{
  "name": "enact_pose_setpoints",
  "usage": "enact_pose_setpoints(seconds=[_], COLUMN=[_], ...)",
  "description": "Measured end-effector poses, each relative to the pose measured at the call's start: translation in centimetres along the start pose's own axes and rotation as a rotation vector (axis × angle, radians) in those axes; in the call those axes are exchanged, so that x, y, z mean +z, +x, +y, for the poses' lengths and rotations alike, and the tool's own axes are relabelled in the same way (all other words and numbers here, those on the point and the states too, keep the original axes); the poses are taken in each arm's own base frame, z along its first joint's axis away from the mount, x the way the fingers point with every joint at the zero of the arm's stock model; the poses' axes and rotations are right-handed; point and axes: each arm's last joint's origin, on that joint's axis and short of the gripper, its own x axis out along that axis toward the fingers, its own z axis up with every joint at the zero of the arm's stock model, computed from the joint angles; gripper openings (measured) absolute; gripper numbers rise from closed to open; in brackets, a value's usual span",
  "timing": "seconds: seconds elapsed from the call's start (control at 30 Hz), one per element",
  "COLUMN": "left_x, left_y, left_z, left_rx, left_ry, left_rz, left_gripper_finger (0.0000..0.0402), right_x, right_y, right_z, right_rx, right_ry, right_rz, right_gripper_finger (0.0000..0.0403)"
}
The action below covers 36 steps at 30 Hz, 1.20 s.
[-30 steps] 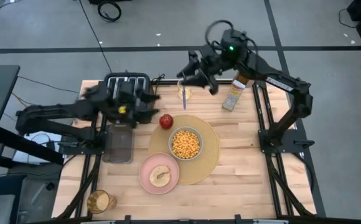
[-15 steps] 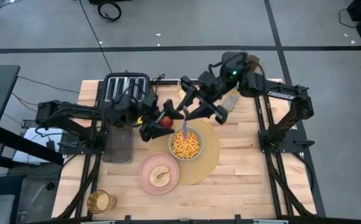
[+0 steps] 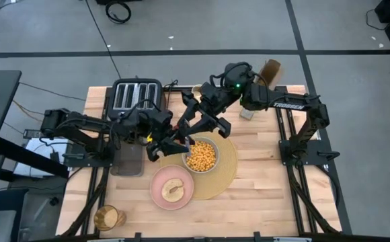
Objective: Arrange a breakfast setting
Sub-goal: Put the purple spoon on the table mat to the right of the gray bowl
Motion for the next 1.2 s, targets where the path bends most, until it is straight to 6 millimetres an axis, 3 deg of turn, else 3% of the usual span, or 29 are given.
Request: enact_pose_setpoints(seconds=[0.23,0.37,0.53,0.7,0.8,0.93,1.07,1.2], left_x=[0.2,0.3,0.6,1.9,3.4,5.1,6.2,6.5], left_y=[-0.1,-0.2,-0.3,-1.2,-2.3,-3.6,-4.3,-4.8], left_z=[0.1,0.4,0.3,0.3,0.2,0.4,1.0,1.9], left_rx=[-0.038,-0.020,-0.015,0.063,0.208,0.474,0.681,0.804], left_ry=[0.005,-0.007,-0.004,0.010,0.060,0.169,0.273,0.338], left_rz=[0.020,0.024,0.017,0.012,-0.018,-0.145,-0.277,-0.340], left_gripper_finger=[0.0042,0.0042,0.0042,0.0042,0.0042,0.0042,0.0042,0.0042], right_x=[-0.1,-0.1,0.3,3.3,4.8,4.8,3.3,0.2], right_y=[0.1,0.1,-0.5,-3.5,-5.6,-7.2,-7.1,-5.4], right_z=[0.0,-0.1,-0.1,2.4,4.9,7.3,8.2,7.2], right_rx=[0.008,-0.024,-0.020,-0.068,-0.223,-0.560,-0.928,-1.158], right_ry=[0.038,0.088,0.099,-0.009,-0.097,-0.144,-0.144,-0.144], right_rz=[0.005,-0.005,-0.008,-0.052,-0.050,0.029,0.159,0.353], right_gripper_finger=[0.0169,0.0194,0.0252,0.0305,0.0313,0.0308,0.0292,0.0271])
